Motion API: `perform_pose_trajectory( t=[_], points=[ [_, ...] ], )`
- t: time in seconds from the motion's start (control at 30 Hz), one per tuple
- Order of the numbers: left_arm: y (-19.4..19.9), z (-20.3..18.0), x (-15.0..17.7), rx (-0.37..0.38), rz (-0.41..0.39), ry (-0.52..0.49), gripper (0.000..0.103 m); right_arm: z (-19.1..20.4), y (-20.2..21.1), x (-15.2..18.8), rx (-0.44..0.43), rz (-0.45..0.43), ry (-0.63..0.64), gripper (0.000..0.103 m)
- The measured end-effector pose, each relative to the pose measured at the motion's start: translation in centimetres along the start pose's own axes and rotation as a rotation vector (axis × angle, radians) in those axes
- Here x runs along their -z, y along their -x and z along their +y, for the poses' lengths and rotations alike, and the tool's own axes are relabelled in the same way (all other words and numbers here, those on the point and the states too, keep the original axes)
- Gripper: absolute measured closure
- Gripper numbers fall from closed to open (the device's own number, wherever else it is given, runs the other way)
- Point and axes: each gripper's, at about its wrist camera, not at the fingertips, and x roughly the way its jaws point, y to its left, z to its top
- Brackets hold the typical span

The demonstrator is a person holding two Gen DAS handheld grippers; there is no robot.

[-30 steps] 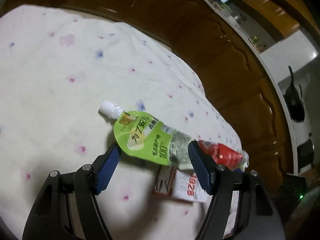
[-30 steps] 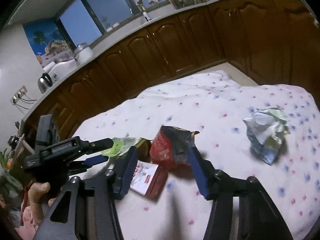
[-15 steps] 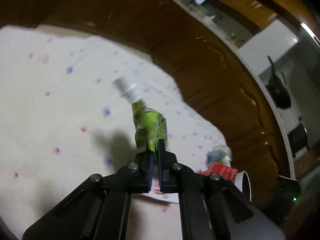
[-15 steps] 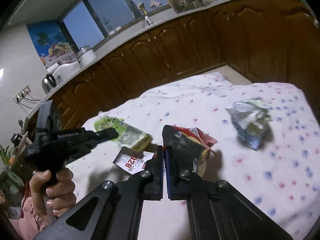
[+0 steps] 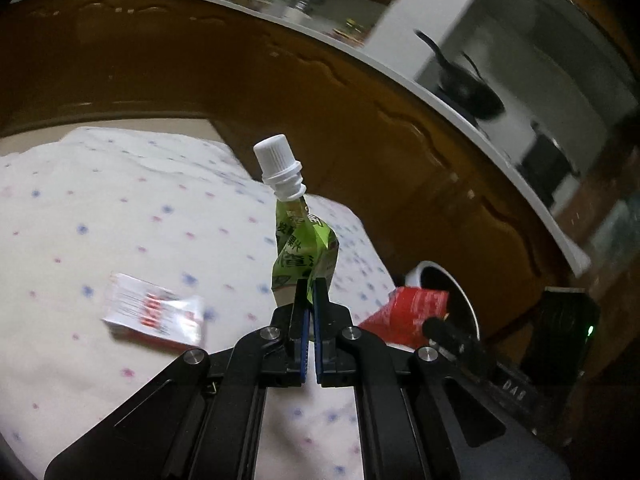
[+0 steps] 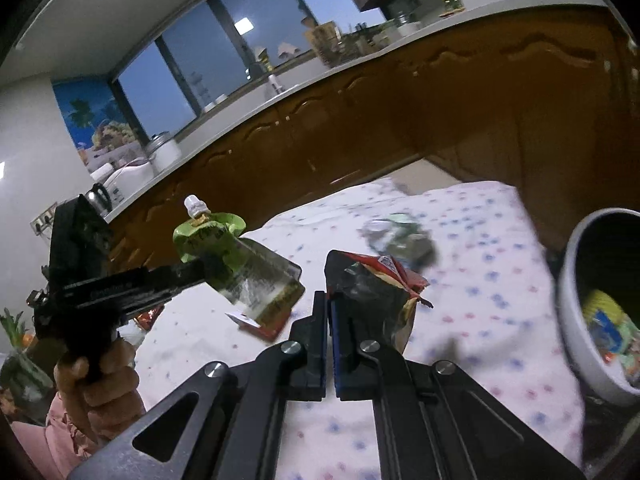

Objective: Collect trash
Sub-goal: 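Carry the pouch and red bag over the bin and release both inside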

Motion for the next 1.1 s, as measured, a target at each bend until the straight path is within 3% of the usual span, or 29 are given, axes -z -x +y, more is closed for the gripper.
perform_pose_trajectory(
  t=[0.2, 0.6, 1.1],
  points=[
    [-2.7, -4.3, 1.8, 0.038, 0.073, -0.094, 0.102, -2.8, 3.9, 0.9, 0.081, -0.042, -0.031, 0.101],
    [-6.4, -12.9, 3.7, 0.1, 0.14, -0.298, 0.102, -9.6, 10.6, 1.3, 0.225, -0.119, -0.112, 0.101],
    [-11.9, -21.0, 3.3, 0.154, 0.178, -0.432, 0.102, -14.5, 13.1, 0.8, 0.295, -0.139, -0.173, 0.101]
  ],
)
